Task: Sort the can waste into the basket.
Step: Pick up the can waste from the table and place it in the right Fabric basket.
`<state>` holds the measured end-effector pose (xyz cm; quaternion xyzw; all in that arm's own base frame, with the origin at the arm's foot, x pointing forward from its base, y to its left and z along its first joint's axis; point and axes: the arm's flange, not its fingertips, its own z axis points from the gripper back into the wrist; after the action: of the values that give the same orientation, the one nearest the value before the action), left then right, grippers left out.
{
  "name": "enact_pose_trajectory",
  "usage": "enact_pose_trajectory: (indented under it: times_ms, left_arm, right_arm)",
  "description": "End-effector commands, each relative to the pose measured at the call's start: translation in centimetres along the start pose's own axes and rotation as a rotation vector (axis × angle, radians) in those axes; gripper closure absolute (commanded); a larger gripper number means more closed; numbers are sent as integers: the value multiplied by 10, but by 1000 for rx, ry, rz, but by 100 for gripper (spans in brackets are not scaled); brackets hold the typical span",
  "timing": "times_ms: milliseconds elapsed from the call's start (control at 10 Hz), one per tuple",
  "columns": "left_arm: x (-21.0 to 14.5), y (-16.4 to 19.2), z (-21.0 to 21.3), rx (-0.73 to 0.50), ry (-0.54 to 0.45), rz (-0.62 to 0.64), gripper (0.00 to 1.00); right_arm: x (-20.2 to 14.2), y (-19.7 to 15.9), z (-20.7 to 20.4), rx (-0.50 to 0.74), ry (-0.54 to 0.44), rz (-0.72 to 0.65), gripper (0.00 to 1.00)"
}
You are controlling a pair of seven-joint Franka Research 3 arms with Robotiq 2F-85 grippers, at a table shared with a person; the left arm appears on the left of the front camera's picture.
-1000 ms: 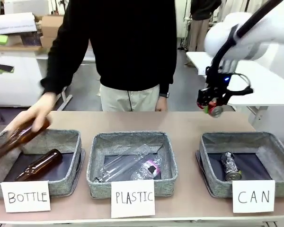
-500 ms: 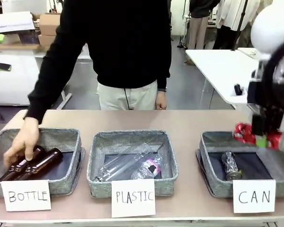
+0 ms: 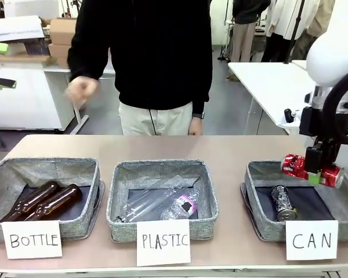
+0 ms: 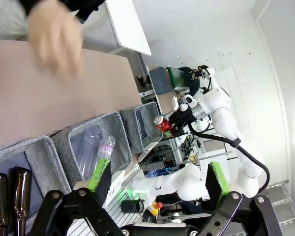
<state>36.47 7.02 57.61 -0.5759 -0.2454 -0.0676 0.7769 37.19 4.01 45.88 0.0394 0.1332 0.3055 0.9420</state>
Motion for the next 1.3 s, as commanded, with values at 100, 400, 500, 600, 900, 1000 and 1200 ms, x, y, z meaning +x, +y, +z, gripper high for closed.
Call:
enact_pose_trajectory:
  times_ms: [100,400,500,600,900,1000,1200]
  left_arm:
    - [-1,-2,1,0,3,1,0]
    - [-1,-2,1,0,3,1,0]
    - [-1,-2,1,0,3,1,0]
    - [-1,-2,1,0,3,1,0]
    - [-1,-2,1,0,3,1,0]
    - [-1,-2,1,0,3,1,0]
    - [-1,-2,1,0,3,1,0]
  right_arm:
    - [-1,-9,7,-17,-35,33,0]
    - [-1,-15,12,1,-135,15,0]
    - [0,-17,14,14,-147,21,0]
    - [3,-19,16,33,-146,10,0]
    - [-1,-29,48,500,-600,-34,0]
    - [-9,-31,70,882,-849,-32,0]
    - [-38,-38,87,1425,-1015,249,0]
